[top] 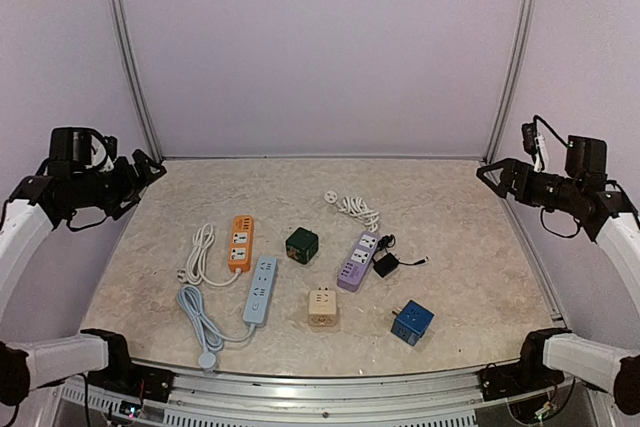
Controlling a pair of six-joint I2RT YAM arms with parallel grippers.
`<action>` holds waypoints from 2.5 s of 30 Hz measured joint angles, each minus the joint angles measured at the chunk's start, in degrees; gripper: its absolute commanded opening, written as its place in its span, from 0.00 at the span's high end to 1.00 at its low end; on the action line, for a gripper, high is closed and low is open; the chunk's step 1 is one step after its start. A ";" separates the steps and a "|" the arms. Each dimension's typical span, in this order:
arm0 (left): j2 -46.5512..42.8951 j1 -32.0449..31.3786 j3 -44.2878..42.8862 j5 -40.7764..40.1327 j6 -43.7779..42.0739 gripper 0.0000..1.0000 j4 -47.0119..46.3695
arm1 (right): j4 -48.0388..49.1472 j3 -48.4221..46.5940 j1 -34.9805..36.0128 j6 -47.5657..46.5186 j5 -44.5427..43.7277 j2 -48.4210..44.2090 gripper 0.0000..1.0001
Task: Insert the plug
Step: Pick up the plug from the corner of the board.
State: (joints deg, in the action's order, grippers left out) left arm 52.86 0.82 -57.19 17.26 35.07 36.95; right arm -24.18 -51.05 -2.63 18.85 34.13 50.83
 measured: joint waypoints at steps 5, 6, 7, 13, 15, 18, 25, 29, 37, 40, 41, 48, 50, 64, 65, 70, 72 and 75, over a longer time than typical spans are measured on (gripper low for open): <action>5.51 -5.88 -0.61 -3.08 -1.16 0.01 2.97 | -1.70 -1.73 0.76 -1.14 -1.46 1.31 0.00; 6.08 -6.78 -0.61 -3.93 -1.33 0.01 3.76 | -1.84 -2.19 1.20 -1.36 -1.86 1.60 0.00; 6.43 -7.63 -0.63 -4.61 -1.60 0.01 4.52 | -2.36 -2.93 2.38 -1.68 -3.06 2.05 0.00; 9.05 -14.56 -5.01 -10.10 -2.67 0.01 9.31 | -4.15 -6.56 14.99 -3.65 -13.31 6.84 0.00; 10.32 -17.11 -6.64 -11.93 -2.99 0.01 9.88 | -4.74 -7.15 19.30 -4.02 -17.97 8.70 0.00; 12.31 -20.81 -8.28 -14.32 -3.23 0.01 10.80 | -6.03 -7.34 25.05 -4.04 -26.53 10.75 0.00; 18.97 -32.96 -12.20 -21.66 -2.93 0.01 12.20 | -11.13 -12.85 37.88 -3.87 -51.01 17.46 0.00; 23.91 -38.07 -14.03 -25.53 -1.95 0.01 11.85 | -12.66 -14.36 41.42 -3.30 -61.75 20.26 0.00; 33.27 -45.11 -16.13 -29.00 -1.49 0.01 8.24 | -7.50 -8.79 41.64 -3.04 -62.75 13.03 0.02; 36.63 -47.50 -18.05 -29.77 -1.70 0.01 6.97 | -5.95 -8.63 41.64 -3.82 -60.92 11.87 0.03; 37.79 -48.30 -18.73 -29.88 -1.75 0.01 6.54 | -5.66 -8.61 41.64 -3.98 -60.48 11.96 0.04; 45.53 -52.37 -24.50 -30.99 -2.16 0.01 5.92 | -5.51 -5.79 41.64 -4.22 -57.64 14.34 0.04; 47.04 -52.81 -25.86 -31.32 -2.36 0.01 6.01 | -5.60 -4.83 41.64 -4.20 -56.81 14.47 0.04; 49.07 -54.18 -28.24 -30.12 -3.26 0.01 4.72 | -5.46 -4.33 41.64 -4.09 -53.79 13.88 0.02; 49.07 -54.42 -28.24 -30.14 -3.21 0.01 4.74 | -5.46 -4.33 41.64 -4.07 -53.55 13.88 0.02; 49.24 -55.41 -28.22 -30.21 -2.03 0.01 5.16 | -5.29 -4.11 41.64 -4.07 -52.00 13.90 0.00; 49.24 -55.45 -27.98 -30.21 -1.33 0.01 5.16 | -5.01 -4.04 41.64 -4.09 -50.95 13.94 0.00; 49.24 -55.43 -26.73 -30.38 -0.20 0.01 5.14 | -4.59 -4.04 41.64 -4.24 -49.51 14.53 0.00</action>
State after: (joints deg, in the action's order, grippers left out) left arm 102.10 -54.61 -83.92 -13.13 34.87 42.09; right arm -28.77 -55.09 39.00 14.61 -15.38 65.36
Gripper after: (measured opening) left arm 0.990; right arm 0.997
